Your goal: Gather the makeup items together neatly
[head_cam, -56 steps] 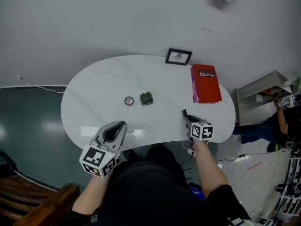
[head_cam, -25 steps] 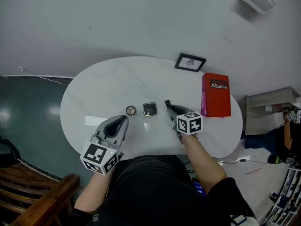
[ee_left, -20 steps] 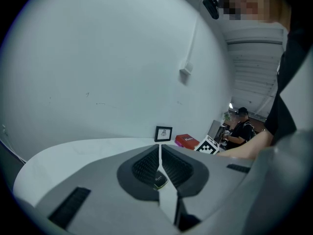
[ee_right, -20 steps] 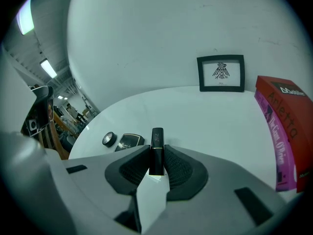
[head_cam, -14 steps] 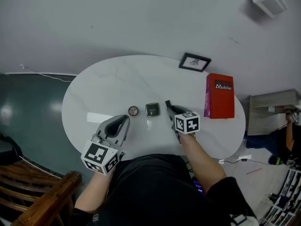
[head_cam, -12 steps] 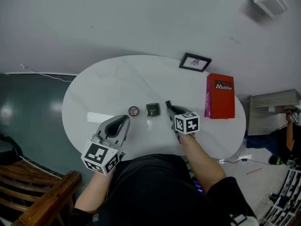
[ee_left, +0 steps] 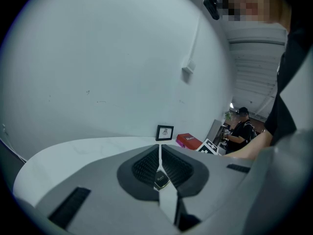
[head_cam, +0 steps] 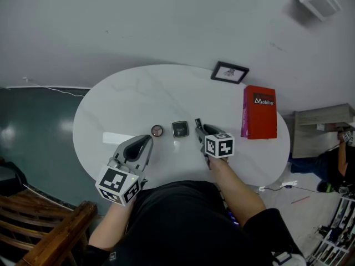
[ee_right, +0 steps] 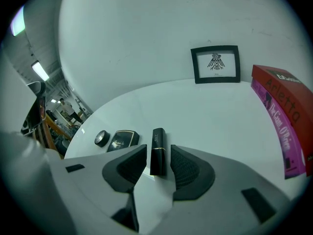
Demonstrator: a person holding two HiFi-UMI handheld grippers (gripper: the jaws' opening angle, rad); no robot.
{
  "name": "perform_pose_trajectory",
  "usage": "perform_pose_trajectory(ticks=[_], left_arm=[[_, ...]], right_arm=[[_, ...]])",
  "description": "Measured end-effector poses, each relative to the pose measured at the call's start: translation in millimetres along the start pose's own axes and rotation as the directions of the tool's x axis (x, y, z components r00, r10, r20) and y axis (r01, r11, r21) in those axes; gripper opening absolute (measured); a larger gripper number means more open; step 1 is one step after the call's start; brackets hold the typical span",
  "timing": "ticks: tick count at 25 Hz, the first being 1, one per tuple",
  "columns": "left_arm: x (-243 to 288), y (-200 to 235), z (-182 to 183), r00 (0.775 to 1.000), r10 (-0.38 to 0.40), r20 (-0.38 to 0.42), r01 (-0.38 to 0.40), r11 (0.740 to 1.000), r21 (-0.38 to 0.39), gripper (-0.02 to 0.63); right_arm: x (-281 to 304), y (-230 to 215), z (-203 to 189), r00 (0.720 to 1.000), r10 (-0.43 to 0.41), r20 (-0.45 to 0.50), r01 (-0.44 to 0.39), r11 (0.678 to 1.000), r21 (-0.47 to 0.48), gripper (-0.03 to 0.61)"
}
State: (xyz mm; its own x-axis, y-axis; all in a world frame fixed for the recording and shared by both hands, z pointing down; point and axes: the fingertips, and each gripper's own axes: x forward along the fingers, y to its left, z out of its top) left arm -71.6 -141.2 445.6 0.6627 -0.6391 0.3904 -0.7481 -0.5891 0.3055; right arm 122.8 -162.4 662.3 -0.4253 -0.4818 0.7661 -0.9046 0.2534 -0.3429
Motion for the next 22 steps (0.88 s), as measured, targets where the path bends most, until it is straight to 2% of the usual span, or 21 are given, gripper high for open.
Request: perform_pose_trajectory(ticks=[8, 15, 22], left_arm=[[-3.7, -0.7, -0.5, 1.000, 0.005, 0.007, -0.005, 1.000, -0.006, 0.026], [-13.7, 0.4, -6.4, 1.000, 0.021, 0.008, -0.021, 1.000, -0.016, 0.026], [-23.0, -2.1, -10.9, 0.999, 0.031, 0.014, -0.031, 0.999, -0.026, 0.026]], right_arm=[[-5.0, -1.5, -13.6, 1.000, 0.007, -0.027, -0.007, 1.000, -0.005, 0.150], [-4.4, 5.0, -22.0, 0.999, 0.016, -0.042, -0.017, 1.000, -0.020, 0.120], [-3.7, 5.1, -23.5, 0.999, 0.016, -0.043, -0.018, 0.999, -0.034, 0.117]])
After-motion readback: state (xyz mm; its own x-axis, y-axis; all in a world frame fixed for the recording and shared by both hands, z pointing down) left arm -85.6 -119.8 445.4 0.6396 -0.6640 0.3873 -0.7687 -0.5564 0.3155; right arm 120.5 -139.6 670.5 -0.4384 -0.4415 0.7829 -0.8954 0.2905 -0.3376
